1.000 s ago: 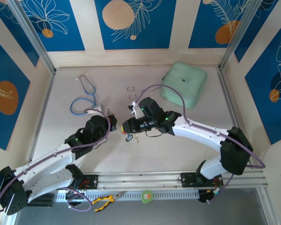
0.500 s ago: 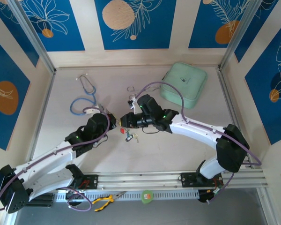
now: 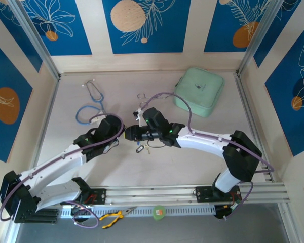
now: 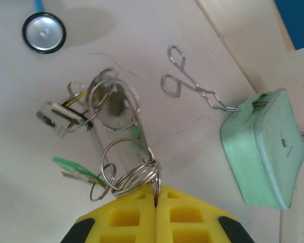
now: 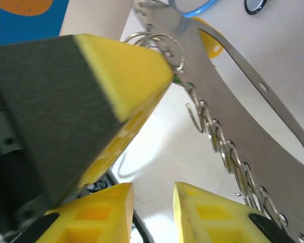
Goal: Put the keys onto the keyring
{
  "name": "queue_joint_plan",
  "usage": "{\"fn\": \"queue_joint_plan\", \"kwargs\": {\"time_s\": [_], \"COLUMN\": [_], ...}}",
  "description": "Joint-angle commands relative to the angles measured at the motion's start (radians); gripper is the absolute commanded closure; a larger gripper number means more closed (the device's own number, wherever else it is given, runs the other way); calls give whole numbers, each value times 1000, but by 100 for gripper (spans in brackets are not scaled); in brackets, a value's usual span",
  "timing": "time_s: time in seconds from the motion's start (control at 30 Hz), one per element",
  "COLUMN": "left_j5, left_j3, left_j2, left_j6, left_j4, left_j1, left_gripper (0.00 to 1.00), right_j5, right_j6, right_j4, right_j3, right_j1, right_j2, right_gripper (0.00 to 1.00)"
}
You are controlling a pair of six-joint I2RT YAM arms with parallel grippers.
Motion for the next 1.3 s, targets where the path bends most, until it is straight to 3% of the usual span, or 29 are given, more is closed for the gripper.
{"fn": "queue_joint_plan", "kwargs": {"time_s": [0.0, 0.47, 0.87, 1.1, 1.27], "left_j5": [9, 52, 64, 63, 65], "left_j3": [82, 75, 20, -27, -80], "left_j2": [15, 54, 36, 33, 25], "left_j6": [-159, -376, -481, -506, -483], "left_j4": [-112, -144, -125, -87, -28], "left_j1": [-2, -3, 0, 2, 3], "left_gripper": [100, 100, 100, 100, 100], "right_j5": [95, 163, 94, 101, 64], "right_j6": [-11, -23, -15, -15, -102], "right_j4": [100, 283, 469, 422, 197], "right_j3": [-32, -89, -157, -224, -200], "right_j1": [-10, -41, -68, -73, -86], "right_j2": [30, 58, 113, 48, -60], "right_gripper": [71, 65, 67, 76, 76]}}
